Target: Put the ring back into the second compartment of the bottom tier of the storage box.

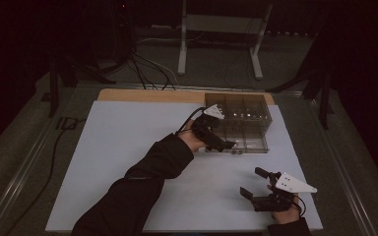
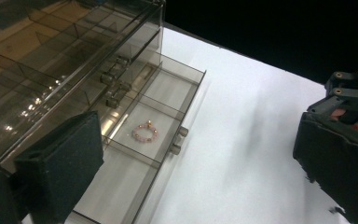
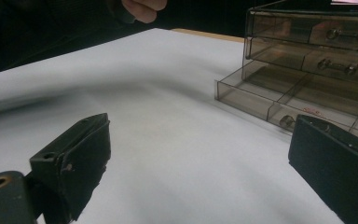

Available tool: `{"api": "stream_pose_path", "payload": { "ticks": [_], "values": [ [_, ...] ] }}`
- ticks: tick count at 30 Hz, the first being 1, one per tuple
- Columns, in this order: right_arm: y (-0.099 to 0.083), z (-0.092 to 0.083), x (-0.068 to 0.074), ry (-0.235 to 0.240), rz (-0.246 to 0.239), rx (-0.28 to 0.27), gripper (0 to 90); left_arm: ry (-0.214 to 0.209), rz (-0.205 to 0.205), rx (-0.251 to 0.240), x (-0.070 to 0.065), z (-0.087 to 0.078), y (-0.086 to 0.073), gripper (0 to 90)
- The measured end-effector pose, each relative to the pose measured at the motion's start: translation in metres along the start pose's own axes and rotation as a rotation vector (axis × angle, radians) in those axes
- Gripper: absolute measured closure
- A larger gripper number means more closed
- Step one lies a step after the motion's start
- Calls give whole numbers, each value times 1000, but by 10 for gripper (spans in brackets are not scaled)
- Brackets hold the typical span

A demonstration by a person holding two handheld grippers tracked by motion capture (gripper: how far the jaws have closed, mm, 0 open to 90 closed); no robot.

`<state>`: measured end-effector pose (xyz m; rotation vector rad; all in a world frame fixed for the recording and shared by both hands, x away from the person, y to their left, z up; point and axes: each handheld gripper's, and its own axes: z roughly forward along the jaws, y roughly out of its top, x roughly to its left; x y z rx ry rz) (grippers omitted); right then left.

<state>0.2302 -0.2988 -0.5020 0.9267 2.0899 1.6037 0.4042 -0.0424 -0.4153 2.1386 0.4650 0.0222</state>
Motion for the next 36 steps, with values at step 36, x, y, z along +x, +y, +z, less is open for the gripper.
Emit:
{"api": "stream_pose_path", "payload": {
  "ticks": [36],
  "values": [
    [3,4,6,21,-23,16,54,94,-16,-88,7,-80,-58,7]
  ]
}}
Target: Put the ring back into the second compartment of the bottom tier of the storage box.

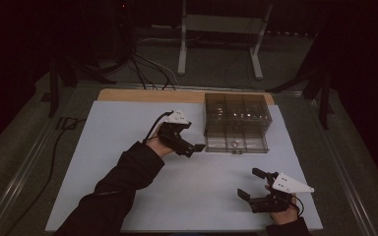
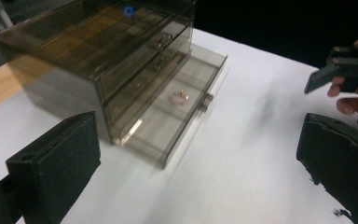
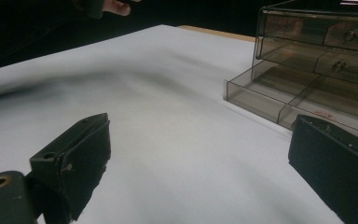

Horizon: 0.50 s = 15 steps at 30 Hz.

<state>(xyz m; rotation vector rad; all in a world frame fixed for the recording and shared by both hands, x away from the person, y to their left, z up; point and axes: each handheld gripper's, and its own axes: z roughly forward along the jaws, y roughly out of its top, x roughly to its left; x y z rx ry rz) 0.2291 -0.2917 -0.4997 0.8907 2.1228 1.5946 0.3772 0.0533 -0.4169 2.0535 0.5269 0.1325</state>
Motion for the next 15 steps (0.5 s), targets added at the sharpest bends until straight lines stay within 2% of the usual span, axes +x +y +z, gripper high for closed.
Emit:
{"api": "stream_pose_path", "payload": {
  "ticks": [6,9,15],
  "values": [
    [0,1,0,1,-3,1,54,37,-17,1,3,-23,-18,6],
    [0,1,0,-1,-4,1,54,49,-28,7,5,-29,-24,7],
    [1,1,0,-4,-4,3,54,88,-64,15,11,-49,-47,7]
  ]
}}
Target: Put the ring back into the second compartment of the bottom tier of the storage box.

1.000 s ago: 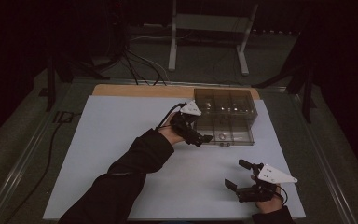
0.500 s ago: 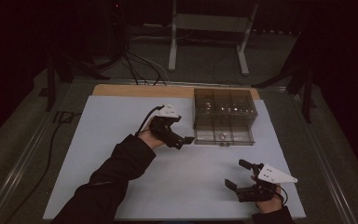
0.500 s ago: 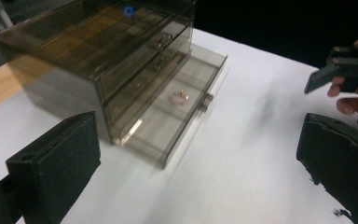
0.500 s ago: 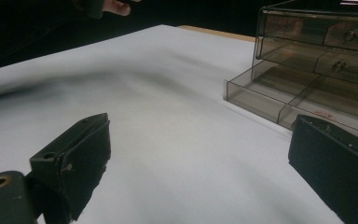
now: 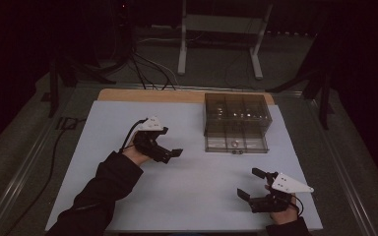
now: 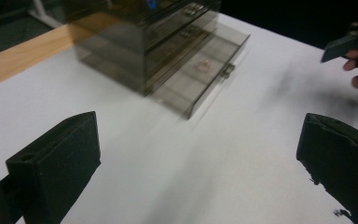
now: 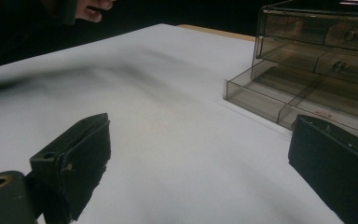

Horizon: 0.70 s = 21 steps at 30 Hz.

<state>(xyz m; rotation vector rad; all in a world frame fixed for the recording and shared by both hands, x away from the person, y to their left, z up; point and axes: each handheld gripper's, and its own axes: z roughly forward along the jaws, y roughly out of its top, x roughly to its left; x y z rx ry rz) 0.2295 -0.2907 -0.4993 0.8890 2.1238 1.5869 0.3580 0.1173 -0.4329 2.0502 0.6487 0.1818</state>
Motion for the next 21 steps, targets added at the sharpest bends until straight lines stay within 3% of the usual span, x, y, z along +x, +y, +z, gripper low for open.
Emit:
{"api": "stream_pose_path", "payload": {
  "ticks": [14,21],
  "values": [
    [1,0,1,-2,-2,1,54,88,-56,3,9,-35,-47,7],
    [1,1,1,-3,-4,3,55,93,-95,-16,10,-46,-70,7]
  ]
}}
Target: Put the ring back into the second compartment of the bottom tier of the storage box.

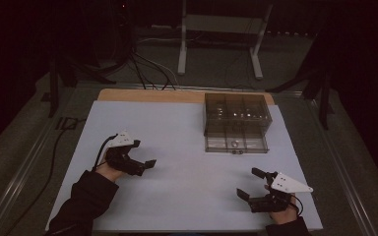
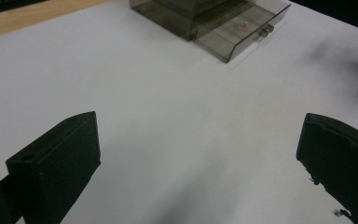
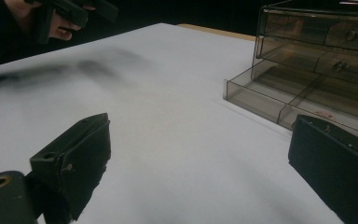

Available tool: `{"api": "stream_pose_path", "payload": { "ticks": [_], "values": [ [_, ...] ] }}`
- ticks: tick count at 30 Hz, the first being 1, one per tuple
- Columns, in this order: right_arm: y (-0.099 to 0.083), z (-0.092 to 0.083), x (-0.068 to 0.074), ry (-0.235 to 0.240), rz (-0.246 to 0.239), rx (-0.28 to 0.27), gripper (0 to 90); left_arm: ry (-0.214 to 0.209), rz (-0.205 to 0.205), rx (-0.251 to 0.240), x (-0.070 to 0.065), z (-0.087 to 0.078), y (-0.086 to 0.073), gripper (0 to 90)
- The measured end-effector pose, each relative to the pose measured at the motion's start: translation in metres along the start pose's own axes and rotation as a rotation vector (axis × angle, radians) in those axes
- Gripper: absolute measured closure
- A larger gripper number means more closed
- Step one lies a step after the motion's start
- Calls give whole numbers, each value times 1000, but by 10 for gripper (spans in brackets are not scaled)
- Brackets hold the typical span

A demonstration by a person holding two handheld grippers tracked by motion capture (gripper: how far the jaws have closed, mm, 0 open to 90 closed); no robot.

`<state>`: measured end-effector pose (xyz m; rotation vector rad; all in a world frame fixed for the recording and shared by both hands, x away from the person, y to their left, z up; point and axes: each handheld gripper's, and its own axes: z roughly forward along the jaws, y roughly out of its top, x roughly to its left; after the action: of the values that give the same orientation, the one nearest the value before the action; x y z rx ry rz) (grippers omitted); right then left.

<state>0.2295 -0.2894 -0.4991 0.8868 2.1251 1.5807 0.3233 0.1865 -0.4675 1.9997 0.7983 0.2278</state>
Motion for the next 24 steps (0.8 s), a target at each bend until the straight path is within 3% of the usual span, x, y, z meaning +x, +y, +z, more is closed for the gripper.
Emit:
{"api": "stream_pose_path", "payload": {
  "ticks": [5,18,24],
  "values": [
    [0,0,0,-1,4,0,55,31,-6,16,-1,-4,-14,7],
    [0,0,0,-3,3,4,54,63,-65,19,3,-24,-43,7],
    [0,0,0,-3,1,5,54,108,-68,18,-1,-31,-55,7]
  ]
}}
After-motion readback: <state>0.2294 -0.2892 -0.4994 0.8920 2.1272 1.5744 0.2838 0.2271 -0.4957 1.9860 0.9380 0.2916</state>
